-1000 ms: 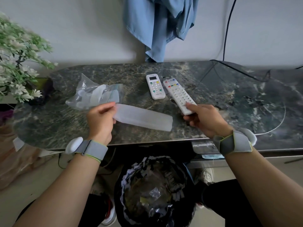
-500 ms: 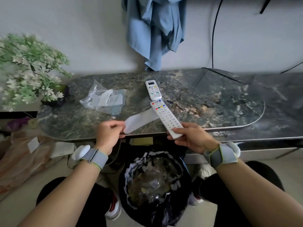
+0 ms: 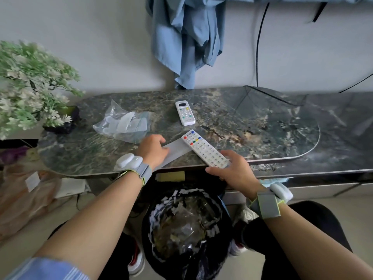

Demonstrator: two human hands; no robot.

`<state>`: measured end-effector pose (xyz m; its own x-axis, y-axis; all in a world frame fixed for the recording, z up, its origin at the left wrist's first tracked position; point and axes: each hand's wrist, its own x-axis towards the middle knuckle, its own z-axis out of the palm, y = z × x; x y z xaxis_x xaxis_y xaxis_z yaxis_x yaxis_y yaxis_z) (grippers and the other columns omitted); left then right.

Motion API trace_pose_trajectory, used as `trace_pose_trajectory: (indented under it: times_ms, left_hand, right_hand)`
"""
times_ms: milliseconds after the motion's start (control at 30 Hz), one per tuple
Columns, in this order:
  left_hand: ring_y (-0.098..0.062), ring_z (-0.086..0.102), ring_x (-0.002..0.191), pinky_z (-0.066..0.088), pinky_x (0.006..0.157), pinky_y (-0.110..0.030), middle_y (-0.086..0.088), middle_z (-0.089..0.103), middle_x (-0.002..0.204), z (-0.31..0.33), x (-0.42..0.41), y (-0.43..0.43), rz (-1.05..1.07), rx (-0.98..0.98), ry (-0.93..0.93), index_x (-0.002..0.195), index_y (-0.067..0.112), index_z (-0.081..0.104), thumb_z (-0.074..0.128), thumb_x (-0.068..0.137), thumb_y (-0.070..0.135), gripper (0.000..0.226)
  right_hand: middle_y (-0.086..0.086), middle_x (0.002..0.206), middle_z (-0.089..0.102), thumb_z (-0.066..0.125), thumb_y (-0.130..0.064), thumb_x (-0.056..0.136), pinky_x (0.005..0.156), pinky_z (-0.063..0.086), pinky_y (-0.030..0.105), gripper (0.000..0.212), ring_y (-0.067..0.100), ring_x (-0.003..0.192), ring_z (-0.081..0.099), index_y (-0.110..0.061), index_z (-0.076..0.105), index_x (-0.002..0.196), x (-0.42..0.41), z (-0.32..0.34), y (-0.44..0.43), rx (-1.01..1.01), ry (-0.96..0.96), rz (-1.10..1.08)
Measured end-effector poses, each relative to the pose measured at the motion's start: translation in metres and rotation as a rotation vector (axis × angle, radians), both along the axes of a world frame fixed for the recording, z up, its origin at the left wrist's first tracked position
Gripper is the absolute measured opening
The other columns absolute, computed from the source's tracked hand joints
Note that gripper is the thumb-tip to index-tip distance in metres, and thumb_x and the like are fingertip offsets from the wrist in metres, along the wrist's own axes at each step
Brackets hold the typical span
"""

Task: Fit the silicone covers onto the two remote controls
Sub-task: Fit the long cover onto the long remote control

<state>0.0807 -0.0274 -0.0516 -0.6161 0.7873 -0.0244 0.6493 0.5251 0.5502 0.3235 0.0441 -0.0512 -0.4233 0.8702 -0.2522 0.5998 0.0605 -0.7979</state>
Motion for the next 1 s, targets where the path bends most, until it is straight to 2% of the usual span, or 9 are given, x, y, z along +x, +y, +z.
trace_pose_trajectory:
  times_ms: [133,267,367,433,567,667,733,867,1000]
  left_hand:
    - [-0.025,0.062,0.067,0.052,0.063,-0.037,-0.008,0.066,0.070,0.008,-0.003,0.004,-0.053,-0.093,-0.086,0.075,-0.001,0.070,0.073,0.077,0.019,0.020]
    - [-0.018,0.051,0.064,0.036,0.059,-0.025,-0.004,0.057,0.066,0.010,-0.015,-0.005,0.178,0.217,-0.423,0.069,0.009,0.064,0.069,0.081,0.011,0.013]
    - [-0.024,0.055,0.074,0.044,0.061,-0.031,-0.009,0.057,0.073,0.006,-0.022,-0.015,0.408,0.399,-0.684,0.067,0.015,0.056,0.064,0.086,0.010,0.021]
    - [-0.028,0.060,0.076,0.051,0.057,-0.031,-0.014,0.060,0.083,0.000,-0.019,-0.021,0.438,0.395,-0.755,0.072,0.013,0.056,0.063,0.087,0.009,0.018]
    - [-0.028,0.065,0.069,0.053,0.044,-0.027,-0.016,0.065,0.088,-0.004,-0.013,-0.037,0.349,0.377,-0.641,0.089,0.004,0.061,0.067,0.085,0.010,0.009]
    - [-0.028,0.066,0.072,0.058,0.058,-0.038,-0.010,0.064,0.085,-0.004,-0.012,-0.052,0.300,0.358,-0.401,0.091,0.011,0.060,0.069,0.082,0.011,0.013]
    - [-0.024,0.063,0.071,0.055,0.066,-0.036,-0.007,0.063,0.080,-0.005,-0.009,-0.066,0.184,0.318,-0.258,0.087,0.012,0.062,0.068,0.077,0.005,0.013]
    - [-0.019,0.052,0.082,0.044,0.070,-0.025,-0.005,0.054,0.092,-0.009,-0.002,-0.086,-0.169,0.154,-0.058,0.093,0.015,0.058,0.075,0.066,0.006,0.033]
    - [-0.021,0.051,0.084,0.048,0.069,-0.039,-0.003,0.052,0.090,-0.015,-0.003,-0.083,-0.161,0.174,0.171,0.083,0.013,0.064,0.078,0.071,0.014,0.019]
  right_hand:
    - [-0.005,0.106,0.066,0.074,-0.054,0.067,0.070,0.049,0.032,0.064,0.020,0.095,0.061,-0.035,0.053,0.125,-0.007,0.003,0.001,0.279,-0.285,0.089]
    - [-0.002,0.099,0.065,0.071,-0.047,0.073,0.066,0.045,0.031,0.052,0.019,0.087,0.058,-0.026,0.059,0.119,-0.010,0.006,-0.002,0.241,-0.178,0.055]
    - [-0.001,0.096,0.065,0.073,-0.044,0.074,0.068,0.047,0.032,0.048,0.019,0.086,0.059,-0.022,0.061,0.116,-0.009,0.005,-0.004,0.213,-0.075,0.042]
    - [-0.002,0.098,0.066,0.074,-0.043,0.074,0.074,0.051,0.035,0.050,0.019,0.089,0.061,-0.022,0.062,0.118,-0.008,0.003,-0.005,0.191,-0.031,0.056]
    - [-0.005,0.103,0.066,0.077,-0.038,0.072,0.082,0.052,0.036,0.053,0.016,0.095,0.062,-0.023,0.062,0.121,-0.004,-0.002,-0.008,0.163,0.035,0.117]
    - [-0.008,0.101,0.067,0.079,-0.035,0.071,0.078,0.052,0.030,0.047,0.012,0.091,0.062,-0.026,0.063,0.115,0.002,-0.003,-0.009,0.137,0.068,0.152]
    - [-0.008,0.098,0.067,0.080,-0.030,0.070,0.077,0.051,0.028,0.045,0.011,0.089,0.063,-0.026,0.064,0.112,0.006,-0.002,-0.007,0.122,0.078,0.172]
    - [-0.007,0.098,0.067,0.082,-0.020,0.067,0.075,0.050,0.022,0.049,0.012,0.090,0.064,-0.024,0.065,0.113,0.013,-0.004,-0.003,0.056,0.093,0.233]
    - [-0.005,0.096,0.067,0.081,-0.025,0.059,0.069,0.050,0.021,0.052,0.014,0.086,0.064,-0.033,0.064,0.108,0.015,-0.005,-0.004,0.047,0.081,0.331]
